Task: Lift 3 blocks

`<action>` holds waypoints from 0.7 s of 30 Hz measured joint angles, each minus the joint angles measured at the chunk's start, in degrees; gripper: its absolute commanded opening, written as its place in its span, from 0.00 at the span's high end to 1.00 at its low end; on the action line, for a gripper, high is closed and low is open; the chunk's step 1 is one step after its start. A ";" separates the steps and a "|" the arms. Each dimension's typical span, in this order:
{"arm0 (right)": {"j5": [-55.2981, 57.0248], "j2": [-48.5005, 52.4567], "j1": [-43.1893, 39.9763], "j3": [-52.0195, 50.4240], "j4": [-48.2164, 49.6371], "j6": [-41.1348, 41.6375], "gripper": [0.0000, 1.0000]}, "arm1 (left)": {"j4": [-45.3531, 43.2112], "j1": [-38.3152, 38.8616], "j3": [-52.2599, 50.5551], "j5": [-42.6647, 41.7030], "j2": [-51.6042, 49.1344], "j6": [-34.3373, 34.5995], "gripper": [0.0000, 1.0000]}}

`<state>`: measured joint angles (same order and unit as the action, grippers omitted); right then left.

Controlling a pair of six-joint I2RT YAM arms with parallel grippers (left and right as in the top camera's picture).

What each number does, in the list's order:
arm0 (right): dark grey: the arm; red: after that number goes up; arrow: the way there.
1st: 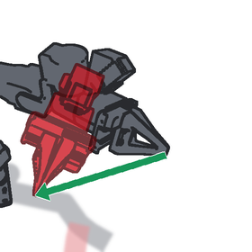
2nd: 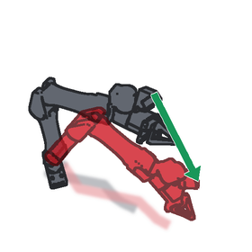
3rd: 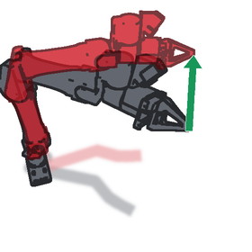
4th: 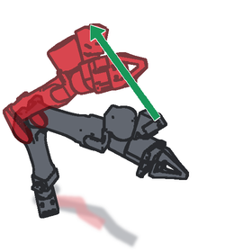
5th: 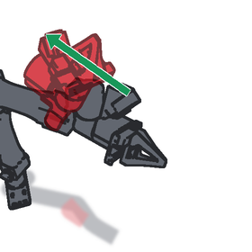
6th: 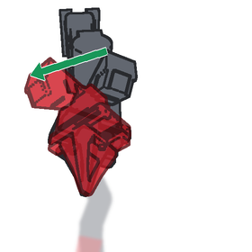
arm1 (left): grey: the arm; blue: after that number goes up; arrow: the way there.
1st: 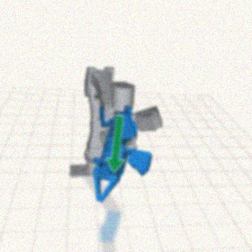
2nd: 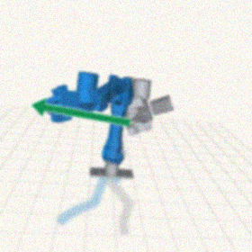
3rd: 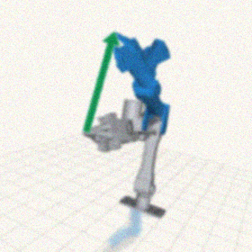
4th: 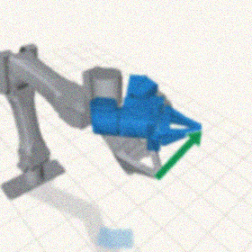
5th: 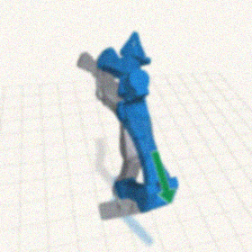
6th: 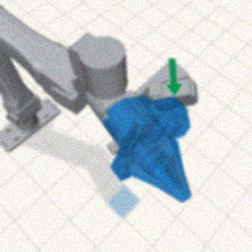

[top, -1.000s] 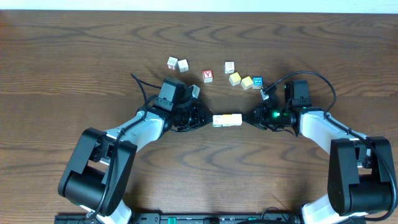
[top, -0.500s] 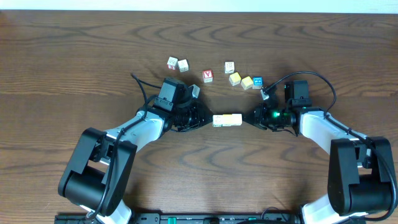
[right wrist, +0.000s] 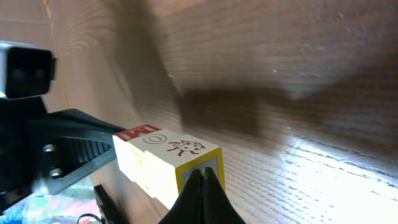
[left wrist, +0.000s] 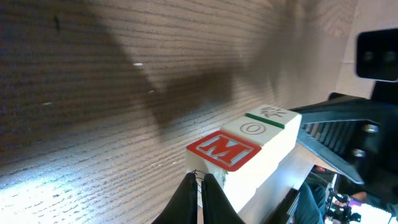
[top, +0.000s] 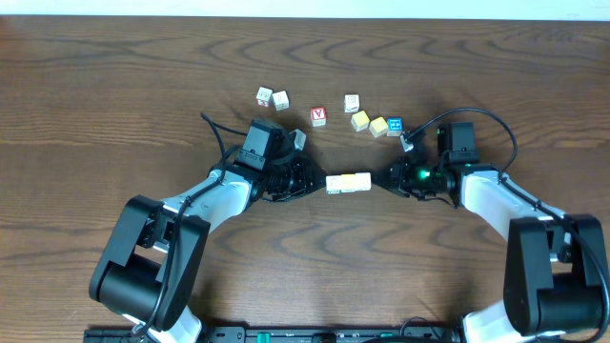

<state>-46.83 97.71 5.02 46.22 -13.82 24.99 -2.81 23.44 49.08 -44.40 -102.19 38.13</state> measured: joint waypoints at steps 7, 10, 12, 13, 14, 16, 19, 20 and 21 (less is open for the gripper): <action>-2.10 -2.71 0.00 0.90 -0.11 0.11 0.99 | -0.83 0.00 -0.59 -0.04 0.00 0.94 0.93; -3.19 -2.89 0.09 1.03 -0.20 0.22 0.99 | -0.79 0.02 -0.74 -0.04 0.00 1.11 0.93; -3.39 -2.95 0.13 1.07 -0.20 0.24 0.99 | -0.76 0.00 -0.76 -0.04 0.00 1.09 0.93; -3.32 -2.95 0.15 1.09 -0.28 0.24 0.99 | -0.79 0.00 -0.79 -0.04 0.00 1.09 0.93; -3.28 -2.95 0.17 1.09 -0.44 0.24 0.99 | -0.76 0.00 -0.79 -0.04 0.00 1.09 0.93; -2.97 -2.95 0.28 1.09 -0.70 0.24 0.99 | -0.70 0.00 -0.81 -0.04 0.07 1.09 0.93; -2.21 -2.97 0.57 1.16 -0.70 0.26 0.99 | -0.17 -0.02 -0.96 0.17 0.98 1.09 0.93; -1.97 -2.97 0.57 1.20 -0.70 0.24 0.99 | -0.11 -0.02 -0.96 0.33 1.49 1.09 0.93; -1.57 -2.97 0.57 1.31 -0.70 0.26 0.99 | -0.11 -0.07 -0.96 0.52 1.99 1.09 0.93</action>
<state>-48.40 94.74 5.58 47.53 -14.52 25.26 -2.92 23.38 48.12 -43.88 -100.20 39.22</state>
